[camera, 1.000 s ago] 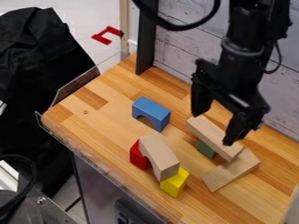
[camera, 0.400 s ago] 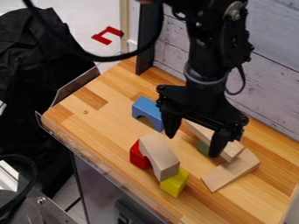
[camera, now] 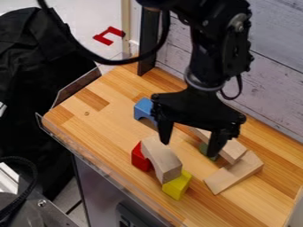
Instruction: Put the block on top of the other block
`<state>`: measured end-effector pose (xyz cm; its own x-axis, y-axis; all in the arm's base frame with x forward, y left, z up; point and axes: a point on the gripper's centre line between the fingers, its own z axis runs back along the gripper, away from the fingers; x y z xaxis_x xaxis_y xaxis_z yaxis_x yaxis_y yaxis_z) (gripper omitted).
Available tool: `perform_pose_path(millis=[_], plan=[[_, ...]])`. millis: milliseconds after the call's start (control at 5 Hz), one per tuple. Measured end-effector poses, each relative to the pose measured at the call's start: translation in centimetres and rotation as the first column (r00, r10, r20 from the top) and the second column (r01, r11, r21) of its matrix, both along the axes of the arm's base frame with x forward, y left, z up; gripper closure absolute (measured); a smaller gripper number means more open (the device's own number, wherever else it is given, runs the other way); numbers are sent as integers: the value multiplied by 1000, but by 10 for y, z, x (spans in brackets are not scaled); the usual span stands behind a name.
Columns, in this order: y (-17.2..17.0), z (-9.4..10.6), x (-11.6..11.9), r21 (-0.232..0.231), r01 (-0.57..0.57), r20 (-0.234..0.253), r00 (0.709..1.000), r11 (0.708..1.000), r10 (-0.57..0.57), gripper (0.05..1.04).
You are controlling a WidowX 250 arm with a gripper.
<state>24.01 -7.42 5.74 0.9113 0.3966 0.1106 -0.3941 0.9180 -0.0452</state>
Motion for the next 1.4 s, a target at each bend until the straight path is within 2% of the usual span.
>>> perform_pose_path(millis=[200, 400, 600, 1000, 1200, 1400], plan=[[4, -5, 0, -11, -182, 14, 983, 983, 182, 83], [8, -9, -7, -53, -377, 42, 924, 925, 379, 83], [10, -10, -11, -88, -482, 52, 872, 872, 487, 84], [20, -10, -13, -145, -587, 33, 801, 796, 597, 83], [27, -11, -14, -141, -603, 16, 791, 785, 611, 84], [35, -12, -15, -123, -581, 10, 810, 804, 587, 83]])
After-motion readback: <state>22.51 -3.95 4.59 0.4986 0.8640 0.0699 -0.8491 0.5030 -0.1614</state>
